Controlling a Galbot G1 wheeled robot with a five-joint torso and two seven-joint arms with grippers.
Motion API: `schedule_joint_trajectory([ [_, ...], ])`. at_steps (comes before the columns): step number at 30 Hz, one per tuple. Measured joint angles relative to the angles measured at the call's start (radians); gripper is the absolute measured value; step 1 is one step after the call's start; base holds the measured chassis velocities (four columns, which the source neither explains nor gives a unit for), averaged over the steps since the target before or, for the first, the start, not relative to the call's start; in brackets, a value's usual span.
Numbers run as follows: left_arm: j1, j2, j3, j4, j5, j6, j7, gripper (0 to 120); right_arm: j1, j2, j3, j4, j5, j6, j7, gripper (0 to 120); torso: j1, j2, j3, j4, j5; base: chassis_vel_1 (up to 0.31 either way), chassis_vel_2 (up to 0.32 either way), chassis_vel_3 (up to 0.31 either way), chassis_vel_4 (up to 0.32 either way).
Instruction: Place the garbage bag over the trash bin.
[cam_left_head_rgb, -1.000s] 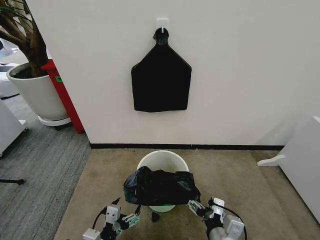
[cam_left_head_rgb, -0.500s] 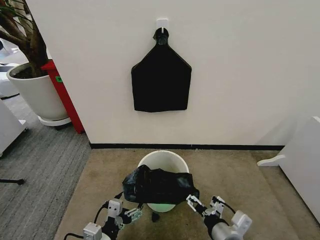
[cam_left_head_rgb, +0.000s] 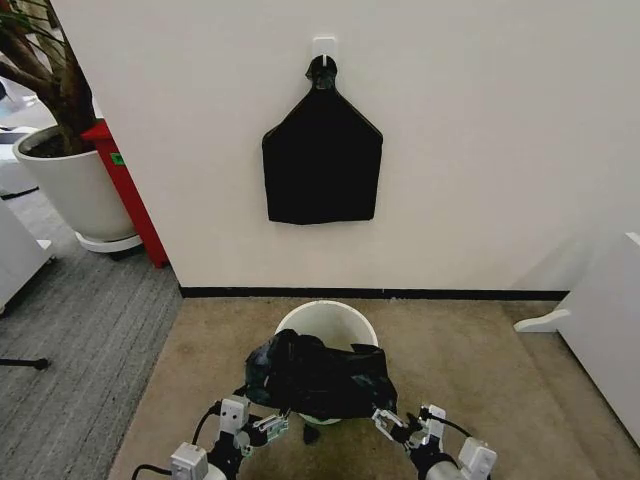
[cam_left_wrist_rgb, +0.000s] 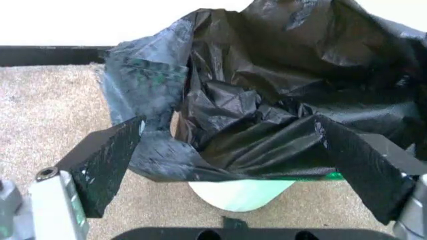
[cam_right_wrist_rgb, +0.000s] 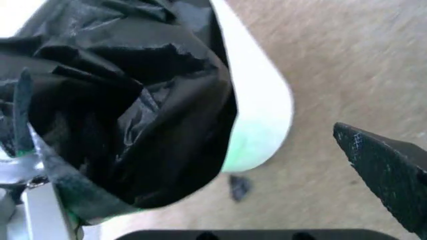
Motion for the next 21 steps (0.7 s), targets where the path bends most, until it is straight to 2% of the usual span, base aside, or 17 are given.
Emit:
schedule_joint_trajectory([
  [5, -0.005, -0.004, 0.000, 0.009, 0.000, 0.000, 0.004, 100, 0.002, -0.010, -0.011, 0.026, 0.040, 0.004, -0.020, 100, 0.000, 0.000, 0.000, 0.0000, 0.0000, 0.000, 0.000, 0.000, 0.000],
  [11, -0.022, -0.018, 0.010, 0.051, 0.017, 0.000, 0.023, 100, -0.001, -0.041, -0.008, 0.023, 0.070, 0.032, -0.107, 100, 0.000, 0.000, 0.000, 0.0001, 0.0000, 0.000, 0.000, 0.000, 0.000],
  [15, -0.025, -0.031, 0.017, 0.070, 0.030, -0.001, 0.033, 100, -0.009, -0.042, 0.017, 0.029, 0.160, 0.037, -0.147, 100, 0.000, 0.000, 0.000, 0.0000, 0.0000, 0.000, 0.000, 0.000, 0.000],
  [21, -0.021, -0.037, 0.019, 0.075, 0.037, -0.001, 0.038, 100, -0.016, -0.042, 0.029, 0.008, 0.220, 0.051, -0.296, 100, 0.000, 0.000, 0.000, 0.0000, 0.0000, 0.000, 0.000, 0.000, 0.000],
])
